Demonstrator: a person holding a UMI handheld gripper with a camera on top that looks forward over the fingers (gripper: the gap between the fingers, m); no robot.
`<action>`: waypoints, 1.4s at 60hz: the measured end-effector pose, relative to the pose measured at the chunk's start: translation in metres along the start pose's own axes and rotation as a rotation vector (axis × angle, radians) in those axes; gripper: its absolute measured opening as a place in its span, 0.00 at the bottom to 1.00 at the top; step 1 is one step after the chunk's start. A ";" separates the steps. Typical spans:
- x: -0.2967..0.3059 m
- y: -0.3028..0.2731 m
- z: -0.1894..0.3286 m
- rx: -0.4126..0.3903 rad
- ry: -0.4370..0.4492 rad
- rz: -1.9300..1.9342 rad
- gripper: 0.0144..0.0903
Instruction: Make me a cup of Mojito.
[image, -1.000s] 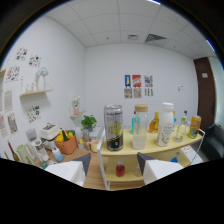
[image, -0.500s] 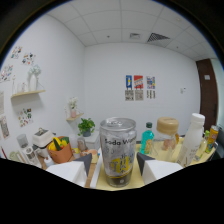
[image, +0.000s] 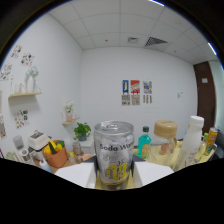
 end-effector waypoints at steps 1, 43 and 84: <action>0.000 0.000 0.000 0.001 -0.001 -0.001 0.49; 0.068 0.090 -0.113 -0.007 0.000 0.035 0.48; 0.094 0.225 -0.089 -0.150 -0.094 0.782 0.48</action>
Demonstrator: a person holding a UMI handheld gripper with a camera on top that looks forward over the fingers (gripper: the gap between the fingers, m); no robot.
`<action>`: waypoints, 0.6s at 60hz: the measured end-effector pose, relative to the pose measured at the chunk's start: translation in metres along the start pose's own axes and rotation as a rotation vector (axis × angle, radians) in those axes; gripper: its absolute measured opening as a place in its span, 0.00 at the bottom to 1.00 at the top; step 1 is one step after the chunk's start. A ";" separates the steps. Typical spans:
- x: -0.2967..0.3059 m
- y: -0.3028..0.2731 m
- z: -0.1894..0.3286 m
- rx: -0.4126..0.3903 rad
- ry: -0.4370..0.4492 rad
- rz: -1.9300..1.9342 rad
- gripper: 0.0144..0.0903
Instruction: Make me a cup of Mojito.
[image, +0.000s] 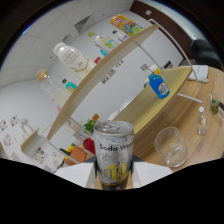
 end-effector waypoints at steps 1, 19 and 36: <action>-0.001 -0.001 0.000 -0.001 -0.010 0.037 0.48; -0.012 -0.031 -0.002 0.001 -0.206 0.738 0.48; -0.011 -0.059 -0.007 0.006 -0.392 1.303 0.47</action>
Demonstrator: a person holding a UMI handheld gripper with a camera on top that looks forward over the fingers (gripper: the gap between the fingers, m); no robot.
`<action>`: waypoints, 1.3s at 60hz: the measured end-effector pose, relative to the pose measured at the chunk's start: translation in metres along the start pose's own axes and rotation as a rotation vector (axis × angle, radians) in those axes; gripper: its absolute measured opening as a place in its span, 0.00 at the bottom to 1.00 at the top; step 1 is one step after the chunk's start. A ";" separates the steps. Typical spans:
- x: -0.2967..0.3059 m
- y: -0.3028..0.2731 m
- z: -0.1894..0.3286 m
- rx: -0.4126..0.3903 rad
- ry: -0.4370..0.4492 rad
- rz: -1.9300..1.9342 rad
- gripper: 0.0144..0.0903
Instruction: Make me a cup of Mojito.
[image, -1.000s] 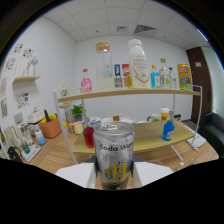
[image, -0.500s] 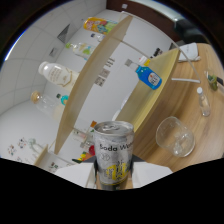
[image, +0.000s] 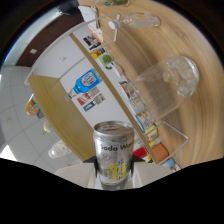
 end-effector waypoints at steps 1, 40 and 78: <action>-0.001 0.000 0.000 0.002 -0.008 0.020 0.48; -0.030 0.007 0.008 0.132 0.217 -1.390 0.49; 0.141 -0.047 0.021 -0.030 0.515 -2.007 0.48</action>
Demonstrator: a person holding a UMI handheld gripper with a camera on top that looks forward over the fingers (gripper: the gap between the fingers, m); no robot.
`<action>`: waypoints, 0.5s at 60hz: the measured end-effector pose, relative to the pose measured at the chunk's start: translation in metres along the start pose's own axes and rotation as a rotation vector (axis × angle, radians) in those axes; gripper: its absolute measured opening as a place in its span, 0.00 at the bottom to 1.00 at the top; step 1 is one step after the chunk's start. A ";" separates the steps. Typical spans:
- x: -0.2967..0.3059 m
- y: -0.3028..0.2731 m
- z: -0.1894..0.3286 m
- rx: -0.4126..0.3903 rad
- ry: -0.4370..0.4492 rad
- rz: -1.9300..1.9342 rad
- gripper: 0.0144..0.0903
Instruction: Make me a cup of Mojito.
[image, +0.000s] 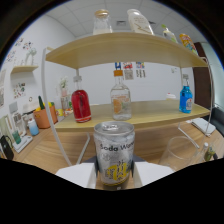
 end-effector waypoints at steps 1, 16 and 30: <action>-0.001 0.003 0.001 -0.005 0.000 -0.004 0.48; -0.014 0.023 0.008 -0.013 -0.027 -0.076 0.49; -0.019 0.032 0.005 -0.012 -0.028 -0.094 0.51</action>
